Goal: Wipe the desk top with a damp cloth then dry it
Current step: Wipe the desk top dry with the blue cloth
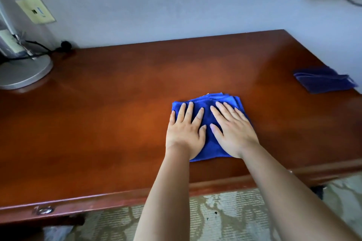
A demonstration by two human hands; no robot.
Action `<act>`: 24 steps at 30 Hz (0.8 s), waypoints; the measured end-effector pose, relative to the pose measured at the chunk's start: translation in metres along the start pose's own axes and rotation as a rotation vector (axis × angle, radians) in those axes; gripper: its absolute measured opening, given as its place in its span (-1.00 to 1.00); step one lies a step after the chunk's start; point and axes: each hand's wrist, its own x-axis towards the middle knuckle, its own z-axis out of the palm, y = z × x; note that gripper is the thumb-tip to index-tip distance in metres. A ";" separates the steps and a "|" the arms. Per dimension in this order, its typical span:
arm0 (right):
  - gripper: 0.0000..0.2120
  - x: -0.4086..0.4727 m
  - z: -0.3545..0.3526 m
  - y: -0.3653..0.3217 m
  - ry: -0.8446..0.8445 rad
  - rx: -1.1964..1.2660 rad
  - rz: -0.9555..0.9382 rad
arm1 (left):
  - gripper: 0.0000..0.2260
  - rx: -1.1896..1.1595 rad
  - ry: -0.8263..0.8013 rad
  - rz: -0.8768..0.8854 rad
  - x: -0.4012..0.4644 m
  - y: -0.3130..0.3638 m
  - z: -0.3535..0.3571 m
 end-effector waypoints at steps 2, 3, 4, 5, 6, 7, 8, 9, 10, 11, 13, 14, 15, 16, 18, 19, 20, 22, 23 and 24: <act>-0.15 0.023 -0.001 0.010 0.013 0.004 -0.015 | -0.51 -0.005 0.003 -0.020 0.023 0.000 -0.002; -0.15 0.036 -0.001 0.016 0.018 0.001 -0.022 | -0.51 -0.007 0.002 -0.032 0.035 -0.001 -0.003; -0.18 0.050 -0.002 0.021 0.020 -0.002 -0.032 | -0.52 -0.011 0.003 -0.045 0.048 -0.001 -0.004; -0.25 0.062 -0.003 0.026 0.023 -0.007 -0.041 | -0.52 -0.013 0.005 -0.056 0.060 -0.003 -0.005; -0.34 0.073 -0.003 0.029 0.023 -0.015 -0.049 | -0.52 -0.014 0.007 -0.066 0.070 -0.004 -0.006; -0.42 0.086 -0.004 0.033 0.016 -0.019 -0.060 | -0.52 -0.016 0.009 -0.078 0.081 -0.006 -0.007; -0.45 0.096 -0.005 0.036 0.012 -0.018 -0.069 | -0.52 -0.015 0.009 -0.089 0.089 -0.007 -0.008; -0.45 0.105 -0.006 0.039 0.007 -0.015 -0.078 | -0.52 -0.015 0.009 -0.100 0.098 -0.008 -0.008; -0.45 0.112 -0.007 0.041 0.006 -0.012 -0.087 | -0.52 -0.013 0.009 -0.109 0.105 -0.009 -0.009; -0.45 0.117 -0.007 0.042 0.006 -0.008 -0.095 | -0.52 -0.010 0.008 -0.117 0.109 -0.010 -0.010; -0.45 0.126 -0.007 0.045 0.007 -0.001 -0.115 | -0.52 -0.013 0.009 -0.131 0.115 -0.011 -0.011; -0.45 0.127 -0.008 0.046 0.006 -0.003 -0.121 | -0.52 -0.015 0.009 -0.136 0.116 -0.011 -0.011; -0.45 0.128 -0.008 0.046 0.003 -0.008 -0.125 | -0.52 -0.015 0.007 -0.138 0.116 -0.011 -0.011; -0.44 0.128 -0.008 0.046 0.000 -0.014 -0.126 | -0.52 -0.016 0.006 -0.141 0.115 -0.011 -0.011; -0.44 0.123 -0.009 0.045 -0.008 -0.017 -0.127 | -0.52 -0.022 0.001 -0.150 0.110 -0.008 -0.011; -0.44 0.118 -0.009 0.045 -0.006 -0.012 -0.126 | -0.52 -0.021 0.001 -0.152 0.105 -0.006 -0.011; -0.44 0.112 -0.009 0.045 -0.004 -0.008 -0.126 | -0.51 -0.021 0.001 -0.150 0.101 -0.004 -0.010; -0.44 0.096 -0.009 0.044 -0.013 -0.002 -0.120 | -0.51 -0.021 -0.006 -0.141 0.088 0.001 -0.008; -0.44 0.087 -0.008 0.043 -0.014 0.003 -0.116 | -0.51 -0.020 -0.008 -0.137 0.081 0.003 -0.007; -0.44 0.076 -0.008 0.042 -0.015 0.002 -0.111 | -0.51 -0.017 -0.007 -0.133 0.072 0.007 -0.006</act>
